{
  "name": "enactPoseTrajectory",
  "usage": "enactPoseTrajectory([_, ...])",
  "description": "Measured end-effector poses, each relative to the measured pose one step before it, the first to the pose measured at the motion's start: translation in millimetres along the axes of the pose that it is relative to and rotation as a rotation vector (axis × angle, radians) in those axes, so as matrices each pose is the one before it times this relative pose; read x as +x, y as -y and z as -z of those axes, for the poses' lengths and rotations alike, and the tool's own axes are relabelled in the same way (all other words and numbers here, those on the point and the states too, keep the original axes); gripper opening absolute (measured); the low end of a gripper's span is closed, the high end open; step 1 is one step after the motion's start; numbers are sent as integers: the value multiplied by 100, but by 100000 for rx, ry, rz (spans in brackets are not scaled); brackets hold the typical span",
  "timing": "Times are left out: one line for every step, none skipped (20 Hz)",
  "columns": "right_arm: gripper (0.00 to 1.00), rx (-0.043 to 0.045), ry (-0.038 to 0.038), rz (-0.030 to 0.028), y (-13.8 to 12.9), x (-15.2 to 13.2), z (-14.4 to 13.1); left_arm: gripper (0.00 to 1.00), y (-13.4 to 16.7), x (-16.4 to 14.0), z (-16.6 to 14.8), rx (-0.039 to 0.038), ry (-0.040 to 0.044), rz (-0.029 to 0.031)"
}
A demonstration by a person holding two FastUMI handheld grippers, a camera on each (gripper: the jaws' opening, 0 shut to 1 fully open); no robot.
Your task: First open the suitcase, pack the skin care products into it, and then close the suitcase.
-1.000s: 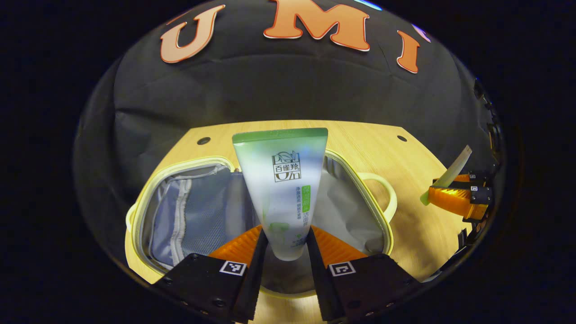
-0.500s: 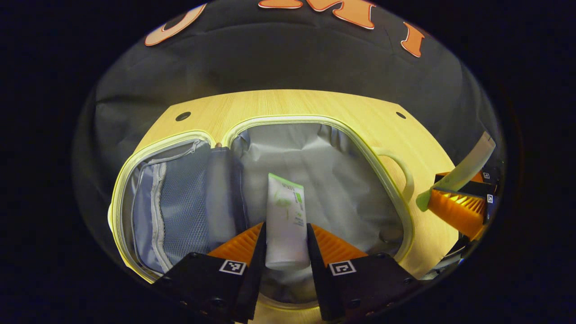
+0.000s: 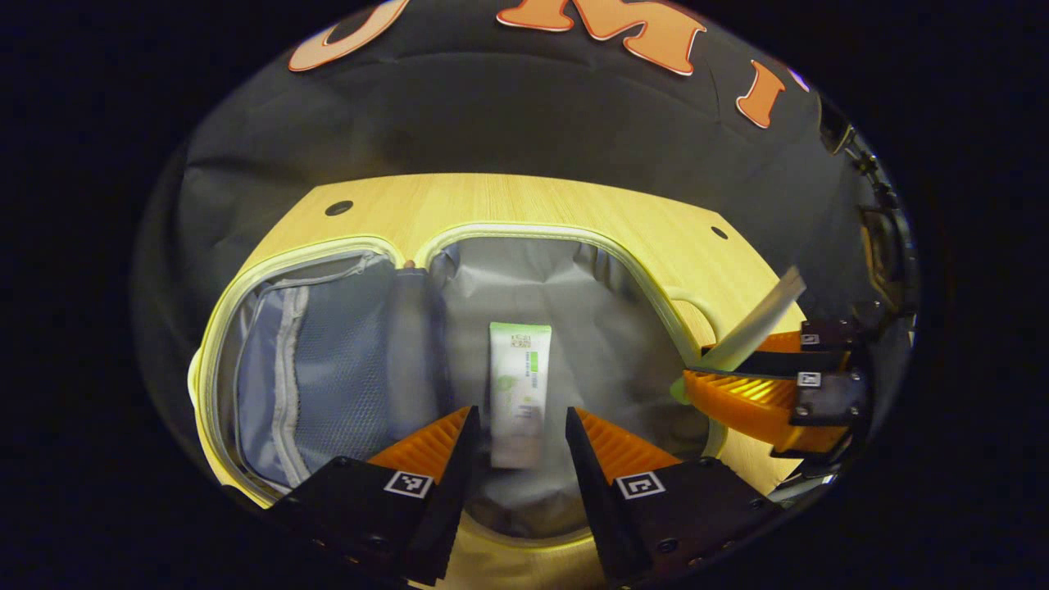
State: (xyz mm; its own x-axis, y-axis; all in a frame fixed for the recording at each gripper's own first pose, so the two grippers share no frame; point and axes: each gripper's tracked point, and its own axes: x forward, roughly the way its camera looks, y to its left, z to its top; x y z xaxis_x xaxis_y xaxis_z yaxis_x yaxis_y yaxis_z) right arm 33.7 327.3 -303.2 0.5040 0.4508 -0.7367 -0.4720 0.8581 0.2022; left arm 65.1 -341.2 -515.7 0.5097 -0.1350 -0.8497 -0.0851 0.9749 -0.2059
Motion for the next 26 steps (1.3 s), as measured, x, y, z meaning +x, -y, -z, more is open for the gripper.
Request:
enactPoseTrajectory([35, -306, -1362, -744, -227, 412, 144, 66, -620, -978, -484, -469, 3245, -1131])
enactPoseTrajectory([35, -328, -1349, -619, -300, 674, 238, 69, -983, -975, -764, 380, 3824, -1623])
enactPoseTrajectory([35, -399, -1508, -297, -214, 461, 94, 71, -1296, -997, -982, 909, 4237, -3308])
enactPoseTrajectory([35, -427, -1335, -143, -181, 368, 432, 73, -1229, -915, -980, 696, 3744, -2913])
enactPoseTrajectory([35, 312, -1354, 145, -91, 438, 105, 75, -1527, -957, -611, -314, 3122, -3793])
enactPoseTrajectory([35, 1084, -1528, 181, -74, 395, 345, 85, -1736, -820, -878, -1020, 3432, -3985])
enactPoseTrajectory([35, 1306, -1187, 502, 106, 281, 112, 87, -1861, -1080, -795, -1154, 1937, -3277])
enactPoseTrajectory([35, 890, -1282, 946, 183, 282, 199, 90, -1783, -846, -528, -1752, 1265, -2904])
enactPoseTrajectory([35, 990, -962, 583, 103, 303, 2, 90, -2028, -728, -111, -1399, -546, -2453])
enactPoseTrajectory([35, 1029, -752, -226, -207, 183, 29, 90, -2030, -789, -99, -1399, -191, -2466])
enactPoseTrajectory([35, 1428, -557, -232, -165, 211, -92, 91, -2031, -261, 292, -1977, 660, -2639])
enactPoseTrajectory([35, 1131, -730, 22, -142, 192, 64, 91, -1880, -74, 191, -2520, 272, -2183])
enactPoseTrajectory([36, 621, -5, 607, 33, 103, -48, 91, -2216, -225, 281, -2717, 736, -3288])
enactPoseTrajectory([37, -124, 828, 90, -104, -22, -78, 92, -2325, 124, 123, -2602, 536, -3068])
enactPoseTrajectory([39, -505, 1565, 476, 57, -193, -331, 92, -2082, 403, 138, -2969, 670, -3067])
enactPoseTrajectory([44, -518, 1304, 445, -61, -277, -82, 92, -1610, 469, 185, -3098, 484, -1868])
enactPoseTrajectory([46, -550, 1212, 593, 35, -227, -176, 92, -1451, 465, 168, -2884, 381, -2370])
enactPoseTrajectory([53, -595, 1285, 400, -30, -421, -127, 92, -1596, 306, -32, -4131, 318, -1038])
enactPoseTrajectory([52, -481, 1346, 543, 38, -365, -229, 93, -1587, 23, -203, -4312, 408, -1604])
enactPoseTrajectory([65, -604, 1786, 642, 55, -387, -311, 95, -1547, 283, -262, -4386, 207, -1723])
enactPoseTrajectory([68, -648, 1883, 1120, 218, -520, -367, 95, -1520, 420, -56, -4690, 330, -1565])
enactPoseTrajectory([73, -364, 1929, 593, 127, -670, -331, 95, -1245, 337, -251, -4689, 225, -1292])
enactPoseTrajectory([74, -279, 1907, 389, 100, -530, -448, 95, -1368, 361, 26, -3984, -433, -889])
enactPoseTrajectory([77, -246, 1785, 132, 61, -663, -320, 95, -947, 591, 232, -2635, -1560, -795])
enactPoseTrajectory([78, -308, 1808, 372, 199, -625, -437, 95, -538, 742, 461, -2001, -1785, -215])
enactPoseTrajectory([81, -282, 2319, 414, 281, -692, -571, 95, -257, 713, 434, -1426, -2381, 713])
